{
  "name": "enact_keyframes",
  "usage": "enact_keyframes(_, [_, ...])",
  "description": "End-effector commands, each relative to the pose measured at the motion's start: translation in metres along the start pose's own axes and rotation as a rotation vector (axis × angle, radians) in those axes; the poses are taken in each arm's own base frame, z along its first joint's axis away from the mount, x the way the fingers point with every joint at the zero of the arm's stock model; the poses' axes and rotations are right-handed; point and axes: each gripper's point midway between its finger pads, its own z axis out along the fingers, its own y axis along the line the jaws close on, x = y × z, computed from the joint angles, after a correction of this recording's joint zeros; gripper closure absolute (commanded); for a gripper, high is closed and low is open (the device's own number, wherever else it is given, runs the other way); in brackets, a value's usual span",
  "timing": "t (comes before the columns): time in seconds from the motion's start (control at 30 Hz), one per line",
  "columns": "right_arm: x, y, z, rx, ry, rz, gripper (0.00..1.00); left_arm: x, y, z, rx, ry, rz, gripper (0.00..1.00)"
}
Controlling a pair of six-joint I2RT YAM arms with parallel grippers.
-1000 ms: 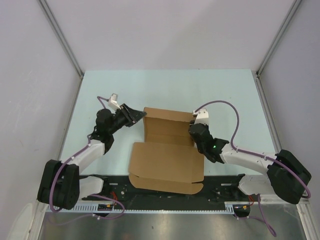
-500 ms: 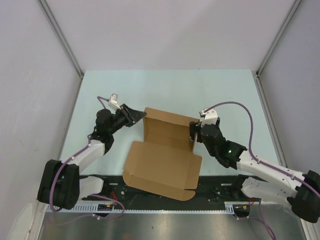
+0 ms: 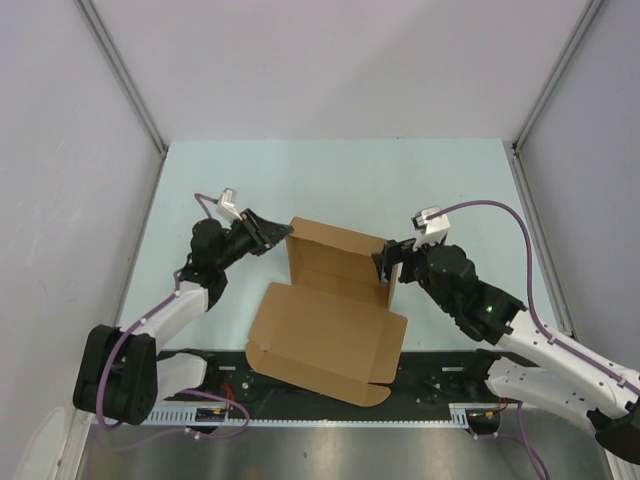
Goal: Fold the paper box
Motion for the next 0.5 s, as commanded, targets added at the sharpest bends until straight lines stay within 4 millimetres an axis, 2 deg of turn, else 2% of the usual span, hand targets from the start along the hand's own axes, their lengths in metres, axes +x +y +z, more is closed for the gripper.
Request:
enact_keyframes(0.0, [-0.026, 0.020, -0.012, -0.099, -0.056, 0.067, 0.03, 0.007, 0.001, -0.005, -0.009, 0.029, 0.016, 0.67])
enact_keyframes(0.1, [-0.030, 0.013, -0.007, -0.083, -0.051, 0.159, 0.03, 0.008, 0.003, -0.006, -0.015, 0.028, 0.020, 0.67])
enact_keyframes(0.13, [-0.023, 0.018, -0.005, -0.111, -0.010, 0.236, 0.05, 0.008, 0.003, -0.007, -0.014, 0.025, 0.022, 0.67])
enact_keyframes(0.17, [-0.020, 0.007, 0.001, -0.079, 0.007, 0.277, 0.05, 0.009, 0.003, -0.007, -0.014, 0.025, 0.020, 0.67])
enact_keyframes(0.23, [-0.017, 0.010, 0.002, -0.103, 0.018, 0.364, 0.08, 0.012, 0.005, -0.008, -0.013, 0.028, 0.015, 0.67])
enact_keyframes(0.27, [-0.010, 0.006, 0.004, -0.095, 0.023, 0.383, 0.08, 0.013, 0.005, -0.009, -0.014, 0.031, 0.015, 0.66])
enact_keyframes(0.37, [-0.006, 0.002, 0.005, -0.075, 0.029, 0.403, 0.10, 0.013, 0.005, -0.009, -0.014, 0.029, 0.019, 0.66])
enact_keyframes(0.47, [0.003, 0.000, 0.007, -0.062, 0.063, 0.406, 0.16, 0.013, 0.003, -0.010, -0.010, 0.032, 0.021, 0.66])
